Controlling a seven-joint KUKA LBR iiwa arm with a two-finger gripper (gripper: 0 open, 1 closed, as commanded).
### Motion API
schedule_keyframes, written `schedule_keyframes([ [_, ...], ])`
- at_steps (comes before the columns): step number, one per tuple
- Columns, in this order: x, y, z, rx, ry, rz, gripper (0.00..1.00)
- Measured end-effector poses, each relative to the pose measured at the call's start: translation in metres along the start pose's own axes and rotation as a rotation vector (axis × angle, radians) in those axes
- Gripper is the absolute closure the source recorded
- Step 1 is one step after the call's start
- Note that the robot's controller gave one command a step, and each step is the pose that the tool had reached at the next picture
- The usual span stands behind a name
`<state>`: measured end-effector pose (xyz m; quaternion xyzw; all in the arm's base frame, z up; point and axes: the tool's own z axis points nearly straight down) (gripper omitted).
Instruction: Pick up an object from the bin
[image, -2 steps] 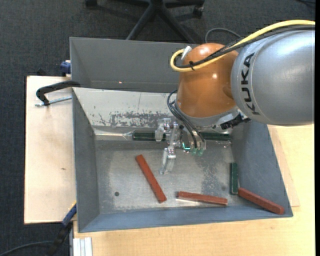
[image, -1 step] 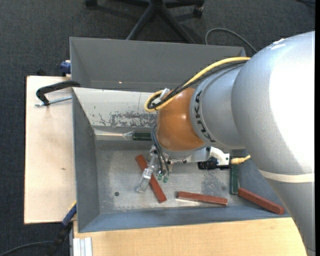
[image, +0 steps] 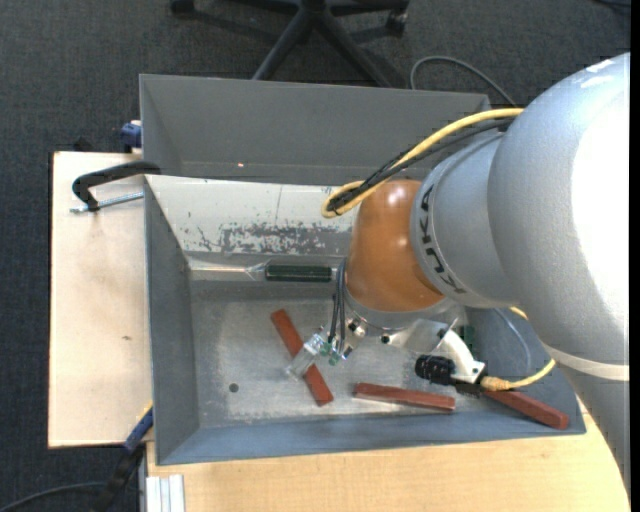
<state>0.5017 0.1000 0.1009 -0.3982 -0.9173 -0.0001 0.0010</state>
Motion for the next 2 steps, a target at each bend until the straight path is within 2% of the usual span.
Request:
schedule_keyframes([
  [1, 0.020, 0.009, 0.001, -0.001, 0.001, 0.078, 0.00],
  [2, 0.028, 0.010, 0.032, 0.003, 0.002, 0.162, 0.00],
])
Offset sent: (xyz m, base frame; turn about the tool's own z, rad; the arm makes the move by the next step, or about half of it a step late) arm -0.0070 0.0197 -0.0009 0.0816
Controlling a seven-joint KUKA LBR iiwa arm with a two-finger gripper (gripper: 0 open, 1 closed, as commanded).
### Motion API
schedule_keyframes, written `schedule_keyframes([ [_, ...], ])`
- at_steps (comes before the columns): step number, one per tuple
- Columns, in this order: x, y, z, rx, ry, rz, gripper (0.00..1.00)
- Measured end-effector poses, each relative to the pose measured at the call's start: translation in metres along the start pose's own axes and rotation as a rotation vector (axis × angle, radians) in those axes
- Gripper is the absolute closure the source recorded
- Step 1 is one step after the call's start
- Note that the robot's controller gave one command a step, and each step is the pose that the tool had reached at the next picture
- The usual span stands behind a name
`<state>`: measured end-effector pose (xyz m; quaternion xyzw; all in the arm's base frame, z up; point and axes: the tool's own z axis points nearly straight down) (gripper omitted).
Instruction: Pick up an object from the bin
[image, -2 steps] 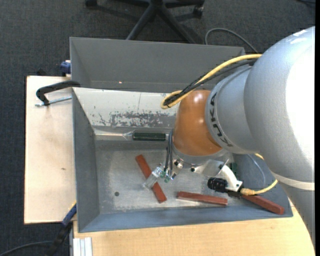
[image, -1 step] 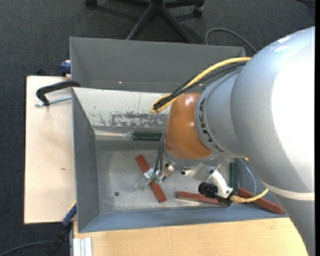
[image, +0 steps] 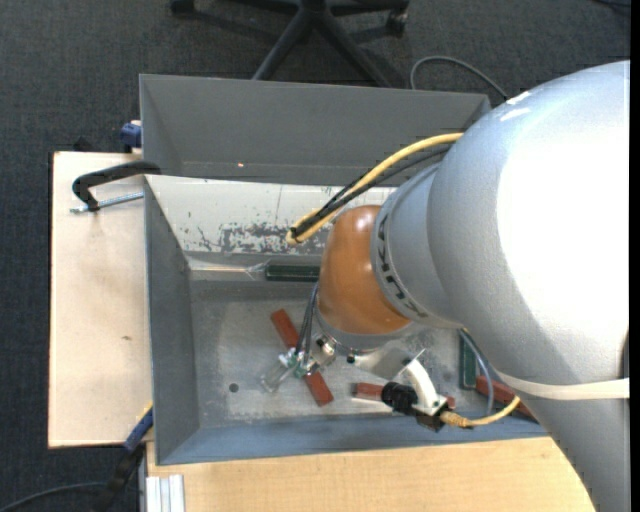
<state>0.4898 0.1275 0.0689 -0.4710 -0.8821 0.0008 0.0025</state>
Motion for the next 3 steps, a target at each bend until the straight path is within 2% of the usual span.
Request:
schedule_keyframes([
  [1, 0.000, 0.000, 0.000, -0.002, -0.001, 0.000, 0.00],
  [2, 0.000, 0.000, 0.000, -0.003, -0.001, 0.000, 1.00],
  [3, 0.000, 0.001, -0.022, -0.008, -0.004, -0.002, 1.00],
])
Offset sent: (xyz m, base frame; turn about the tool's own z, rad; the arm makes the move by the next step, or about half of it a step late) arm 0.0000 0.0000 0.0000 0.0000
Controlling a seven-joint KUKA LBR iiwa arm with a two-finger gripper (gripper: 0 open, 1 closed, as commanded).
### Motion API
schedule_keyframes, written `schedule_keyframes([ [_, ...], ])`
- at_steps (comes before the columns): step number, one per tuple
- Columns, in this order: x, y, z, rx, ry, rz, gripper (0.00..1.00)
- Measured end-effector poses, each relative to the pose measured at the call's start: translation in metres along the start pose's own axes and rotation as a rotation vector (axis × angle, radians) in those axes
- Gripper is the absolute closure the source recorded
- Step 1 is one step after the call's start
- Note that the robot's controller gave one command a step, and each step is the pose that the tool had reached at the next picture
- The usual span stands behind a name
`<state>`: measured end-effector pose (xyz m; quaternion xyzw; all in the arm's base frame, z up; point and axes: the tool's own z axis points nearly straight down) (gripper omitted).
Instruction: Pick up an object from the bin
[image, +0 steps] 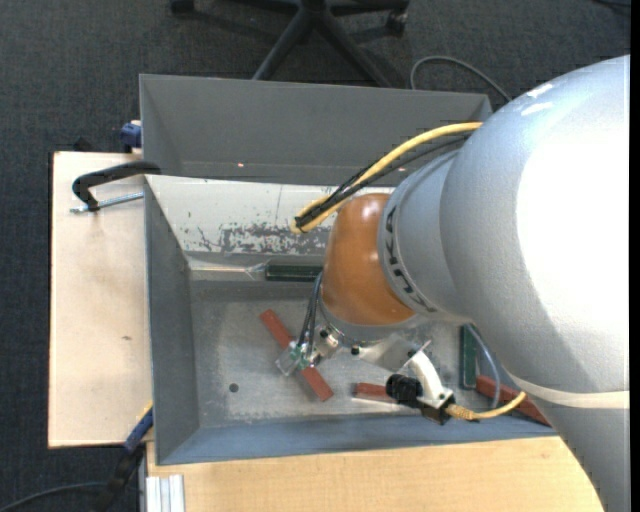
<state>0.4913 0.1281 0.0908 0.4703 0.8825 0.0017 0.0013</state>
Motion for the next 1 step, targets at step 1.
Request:
schedule_keyframes([
  [1, -0.0004, 0.0024, -0.0769, -0.005, -0.002, -0.003, 1.00],
])
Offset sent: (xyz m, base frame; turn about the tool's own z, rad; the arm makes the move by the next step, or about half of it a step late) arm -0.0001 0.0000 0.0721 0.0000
